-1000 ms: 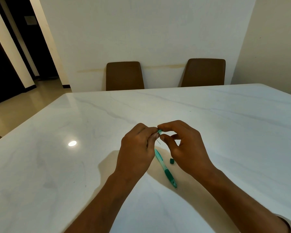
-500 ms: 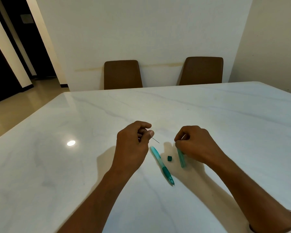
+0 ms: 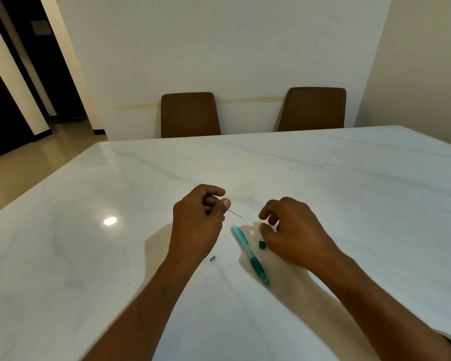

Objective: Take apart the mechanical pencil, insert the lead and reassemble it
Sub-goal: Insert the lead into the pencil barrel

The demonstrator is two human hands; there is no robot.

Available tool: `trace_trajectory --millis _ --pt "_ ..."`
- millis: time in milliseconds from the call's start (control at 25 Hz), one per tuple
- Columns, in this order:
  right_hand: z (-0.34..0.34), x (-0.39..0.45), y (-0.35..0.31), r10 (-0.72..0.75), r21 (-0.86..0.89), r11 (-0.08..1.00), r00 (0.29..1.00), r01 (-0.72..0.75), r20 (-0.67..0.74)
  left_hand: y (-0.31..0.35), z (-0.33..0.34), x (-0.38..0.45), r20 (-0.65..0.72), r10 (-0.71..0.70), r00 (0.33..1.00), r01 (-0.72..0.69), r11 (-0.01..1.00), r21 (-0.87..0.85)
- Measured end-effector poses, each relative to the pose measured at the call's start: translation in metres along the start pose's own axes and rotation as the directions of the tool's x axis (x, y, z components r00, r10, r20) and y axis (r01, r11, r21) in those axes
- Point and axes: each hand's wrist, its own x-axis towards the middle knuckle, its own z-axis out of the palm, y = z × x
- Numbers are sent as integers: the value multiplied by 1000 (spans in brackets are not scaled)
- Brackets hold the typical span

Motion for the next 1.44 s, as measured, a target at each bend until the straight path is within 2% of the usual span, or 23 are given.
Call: trace_trajectory --millis 80,200,280,400,520,680,1000,1440 --pt "7 -7 -11 -88 17 996 995 87 49 -2 -3 3 -43 3 999 -2 1000 17" --pt "16 -8 -19 -84 -29 995 979 91 187 -4 -7 6 -91 -28 995 29 999 14" --pt "18 -8 -17 -86 1 996 974 88 208 -4 -9 7 -94 -58 994 58 998 -6" --pt "11 -9 -15 -91 84 993 989 81 119 -5 -11 9 -109 -119 987 110 990 -83" --pt "-2 -8 -15 -5 266 964 1000 6 -5 -5 -15 13 -121 -193 974 167 966 -199" --pt "-8 -6 -13 51 425 905 998 -30 -38 2 -16 10 -60 -166 984 140 942 -305" --pt "-8 -6 -15 40 454 891 999 -27 -19 7 -12 5 -14 -25 1000 20 959 -281" --pt "-7 -5 -13 39 466 884 999 -26 -19 5 -11 5 -39 0 999 -10 970 -244"
